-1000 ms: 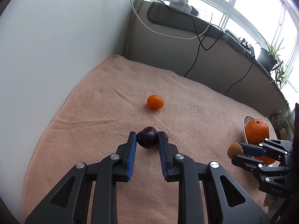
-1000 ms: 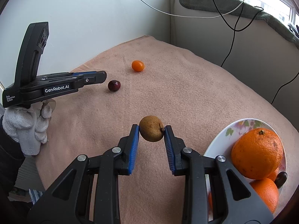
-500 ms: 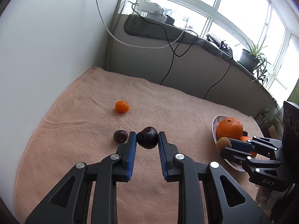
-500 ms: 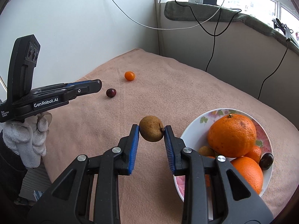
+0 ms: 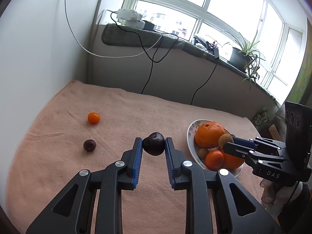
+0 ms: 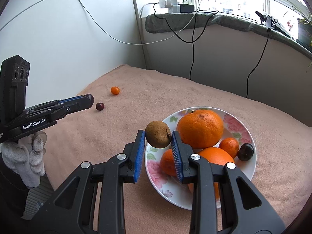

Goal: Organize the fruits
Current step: 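Carry the cherry with the left gripper while the right gripper lowers the brown fruit into the plate, then open the left gripper over the plate while the right gripper releases the brown fruit there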

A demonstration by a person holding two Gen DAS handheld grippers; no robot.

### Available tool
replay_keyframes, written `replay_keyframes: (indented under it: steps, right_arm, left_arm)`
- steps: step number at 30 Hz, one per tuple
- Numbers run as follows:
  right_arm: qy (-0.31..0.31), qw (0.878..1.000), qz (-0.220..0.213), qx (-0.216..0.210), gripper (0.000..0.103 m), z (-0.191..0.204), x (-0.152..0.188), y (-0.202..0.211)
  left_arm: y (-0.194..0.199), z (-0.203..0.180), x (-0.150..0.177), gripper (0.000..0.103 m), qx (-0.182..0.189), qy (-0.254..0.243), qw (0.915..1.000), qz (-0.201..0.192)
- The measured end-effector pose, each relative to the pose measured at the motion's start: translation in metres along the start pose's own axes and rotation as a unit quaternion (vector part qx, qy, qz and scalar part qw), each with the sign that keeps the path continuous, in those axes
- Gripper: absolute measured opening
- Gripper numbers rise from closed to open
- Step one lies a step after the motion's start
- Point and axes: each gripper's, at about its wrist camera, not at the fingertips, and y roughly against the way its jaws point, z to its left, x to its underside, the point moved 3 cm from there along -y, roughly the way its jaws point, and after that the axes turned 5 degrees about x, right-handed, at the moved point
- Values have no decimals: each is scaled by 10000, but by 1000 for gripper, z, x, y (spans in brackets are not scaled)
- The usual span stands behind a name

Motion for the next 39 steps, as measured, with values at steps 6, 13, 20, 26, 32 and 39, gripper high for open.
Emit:
replay_keyframes:
  steps: [6, 13, 20, 26, 32, 39]
  right_arm:
    - [-242, 9995, -130, 152, 29, -26, 1, 13]
    - [-446, 9982, -223, 320, 29, -52, 1, 25]
    - [-618, 9970, -228, 400, 29, -72, 2, 26]
    - [-755, 9962, -168, 393, 29, -86, 2, 18]
    - [-832, 9959, -88, 357, 29, -95, 2, 7]
    - [-944, 9952, 7, 268, 29, -102, 0, -3]
  left_arm:
    - [-7, -20, 2, 22, 141, -92, 9999, 38]
    - [-18, -41, 3, 22, 301, -192, 9993, 117]
    - [-32, -57, 3, 22, 437, -259, 9984, 231]
    - [-42, -73, 3, 22, 600, -351, 9970, 326]
    - [-53, -91, 4, 22, 780, -446, 9950, 433]
    - [-64, -107, 4, 22, 929, -534, 9928, 532]
